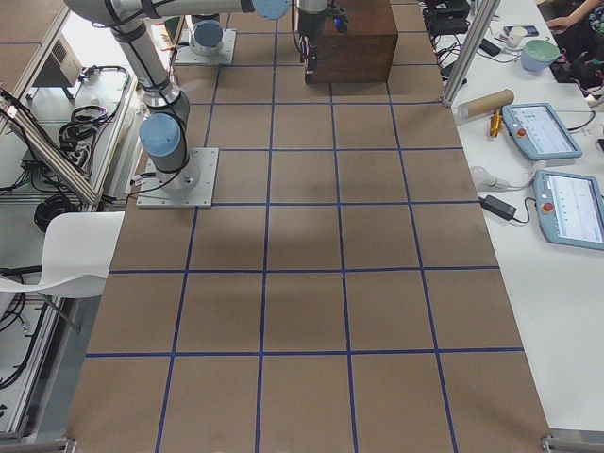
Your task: Open drawer and put corn inside
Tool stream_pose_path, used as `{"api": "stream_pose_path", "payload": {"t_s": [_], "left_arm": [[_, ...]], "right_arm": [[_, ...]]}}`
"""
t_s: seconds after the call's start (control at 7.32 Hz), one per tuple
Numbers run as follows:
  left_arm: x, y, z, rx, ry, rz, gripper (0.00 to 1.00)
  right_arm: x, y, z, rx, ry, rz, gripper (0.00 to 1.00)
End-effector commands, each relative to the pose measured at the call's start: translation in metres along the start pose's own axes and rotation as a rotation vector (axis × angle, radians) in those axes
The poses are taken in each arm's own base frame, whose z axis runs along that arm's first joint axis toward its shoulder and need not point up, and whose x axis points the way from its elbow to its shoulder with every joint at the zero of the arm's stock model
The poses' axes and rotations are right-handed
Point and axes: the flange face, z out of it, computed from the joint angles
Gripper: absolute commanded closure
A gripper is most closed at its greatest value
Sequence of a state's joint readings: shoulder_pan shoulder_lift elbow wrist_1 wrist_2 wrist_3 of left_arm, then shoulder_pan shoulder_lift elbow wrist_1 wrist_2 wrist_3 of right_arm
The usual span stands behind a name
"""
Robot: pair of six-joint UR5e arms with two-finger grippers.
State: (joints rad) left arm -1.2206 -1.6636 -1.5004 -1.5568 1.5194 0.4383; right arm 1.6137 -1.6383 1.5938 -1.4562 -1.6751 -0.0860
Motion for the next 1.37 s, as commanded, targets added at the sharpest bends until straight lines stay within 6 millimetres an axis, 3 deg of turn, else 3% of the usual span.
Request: {"api": "stream_pose_path", "payload": {"t_s": [0.0, 0.27, 0.55, 0.68, 1.23], "left_arm": [[0.037, 0.039, -0.043, 0.022, -0.004, 0.029, 0.0], [0.087, 0.036, -0.043, 0.009, -0.027, 0.007, 0.0], [0.153, 0.033, -0.03, -0.022, -0.103, -0.002, 0.0], [0.161, 0.035, -0.033, -0.016, -0.104, 0.009, 0.0], [0.162, 0.037, -0.028, -0.023, -0.083, 0.019, 0.0]], "right_arm": [[0.0, 0.0, 0.0, 0.0, 0.0, -0.002, 0.0], [0.0, 0.0, 0.0, 0.001, 0.0, 0.0, 0.0], [0.0, 0.0, 0.0, 0.001, 0.0, -0.001, 0.0], [0.0, 0.0, 0.0, 0.0, 0.0, -0.002, 0.0], [0.0, 0.0, 0.0, 0.001, 0.0, 0.0, 0.0]]}}
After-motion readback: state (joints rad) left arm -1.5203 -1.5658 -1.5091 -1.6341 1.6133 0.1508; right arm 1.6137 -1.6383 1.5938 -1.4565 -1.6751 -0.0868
